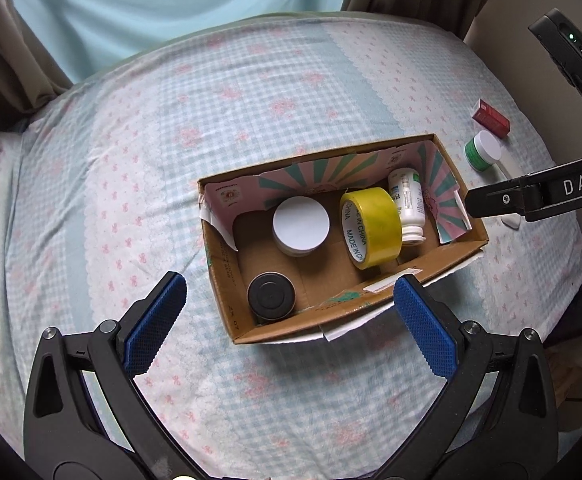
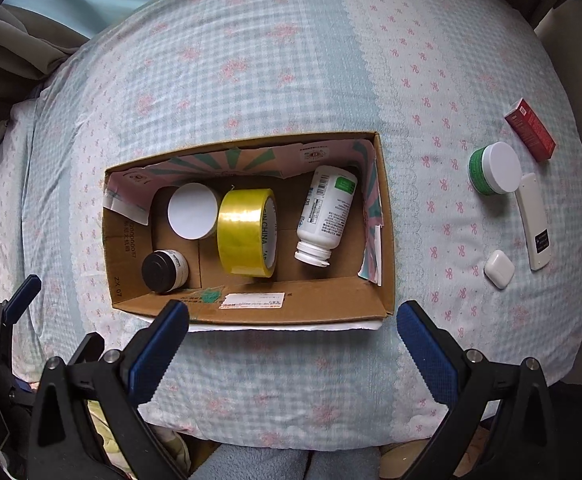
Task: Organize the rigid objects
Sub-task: 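Lift both tools away from the box toward the green jar and remote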
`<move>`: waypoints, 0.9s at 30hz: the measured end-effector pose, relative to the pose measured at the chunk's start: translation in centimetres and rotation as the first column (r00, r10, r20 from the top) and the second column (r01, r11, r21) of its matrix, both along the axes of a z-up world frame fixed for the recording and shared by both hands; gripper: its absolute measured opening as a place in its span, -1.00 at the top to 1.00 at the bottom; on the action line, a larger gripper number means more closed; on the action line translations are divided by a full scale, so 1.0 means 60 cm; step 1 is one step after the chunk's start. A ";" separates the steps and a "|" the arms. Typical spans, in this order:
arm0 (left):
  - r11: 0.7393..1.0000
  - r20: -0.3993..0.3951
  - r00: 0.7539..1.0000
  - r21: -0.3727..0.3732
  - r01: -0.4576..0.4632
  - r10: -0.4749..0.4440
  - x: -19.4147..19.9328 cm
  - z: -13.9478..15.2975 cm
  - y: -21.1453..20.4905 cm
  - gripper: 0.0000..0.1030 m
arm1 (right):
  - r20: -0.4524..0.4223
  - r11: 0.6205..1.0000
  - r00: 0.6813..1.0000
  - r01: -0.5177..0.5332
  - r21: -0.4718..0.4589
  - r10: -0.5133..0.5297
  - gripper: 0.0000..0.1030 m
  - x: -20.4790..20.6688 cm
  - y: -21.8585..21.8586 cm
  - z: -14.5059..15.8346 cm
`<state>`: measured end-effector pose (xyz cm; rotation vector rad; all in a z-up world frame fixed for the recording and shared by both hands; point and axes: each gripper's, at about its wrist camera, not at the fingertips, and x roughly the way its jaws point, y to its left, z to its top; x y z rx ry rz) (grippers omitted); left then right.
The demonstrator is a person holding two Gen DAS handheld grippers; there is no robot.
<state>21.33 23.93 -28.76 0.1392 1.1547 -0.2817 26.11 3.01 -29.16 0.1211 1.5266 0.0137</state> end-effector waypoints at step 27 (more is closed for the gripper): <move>0.995 0.101 0.992 -0.077 -0.069 0.077 -0.078 0.142 -0.279 -1.00 | 0.358 0.991 0.932 0.100 -0.084 -0.063 -1.00 -0.167 -0.364 0.193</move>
